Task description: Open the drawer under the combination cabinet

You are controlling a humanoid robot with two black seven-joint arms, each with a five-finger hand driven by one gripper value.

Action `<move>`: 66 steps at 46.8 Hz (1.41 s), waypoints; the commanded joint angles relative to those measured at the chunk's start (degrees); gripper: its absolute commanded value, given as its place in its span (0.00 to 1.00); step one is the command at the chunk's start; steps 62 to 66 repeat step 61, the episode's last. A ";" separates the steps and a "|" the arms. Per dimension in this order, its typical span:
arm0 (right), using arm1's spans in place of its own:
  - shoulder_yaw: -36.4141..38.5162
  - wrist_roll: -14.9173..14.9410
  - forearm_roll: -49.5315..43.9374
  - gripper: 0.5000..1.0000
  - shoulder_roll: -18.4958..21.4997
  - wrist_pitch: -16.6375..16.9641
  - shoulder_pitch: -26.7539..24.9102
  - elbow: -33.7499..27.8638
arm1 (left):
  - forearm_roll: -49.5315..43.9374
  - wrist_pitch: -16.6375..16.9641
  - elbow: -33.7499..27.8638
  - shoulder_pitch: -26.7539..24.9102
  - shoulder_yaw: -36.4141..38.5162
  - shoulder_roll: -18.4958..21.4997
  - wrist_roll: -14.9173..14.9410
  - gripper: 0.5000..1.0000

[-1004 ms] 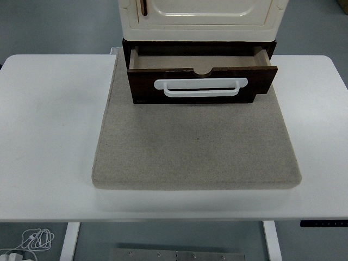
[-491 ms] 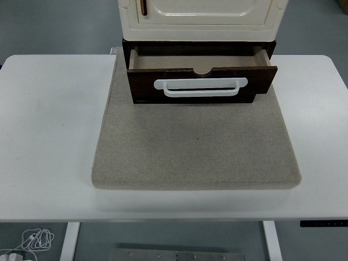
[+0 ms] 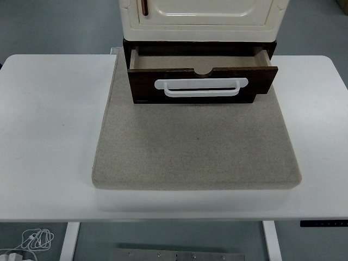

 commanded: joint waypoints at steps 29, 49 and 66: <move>0.16 0.08 -0.06 0.85 0.00 0.62 -0.75 0.08 | -9.27 -1.73 1.11 18.96 -9.09 -11.29 -0.80 1.00; 0.07 -0.01 -0.14 0.85 0.00 0.71 -1.10 0.26 | -10.15 -7.88 6.74 21.25 -11.29 -18.41 -1.95 1.00; 0.16 -0.19 -0.14 0.85 0.00 0.71 -1.36 0.26 | -10.06 -8.23 6.39 21.25 -13.22 -19.20 -2.38 1.00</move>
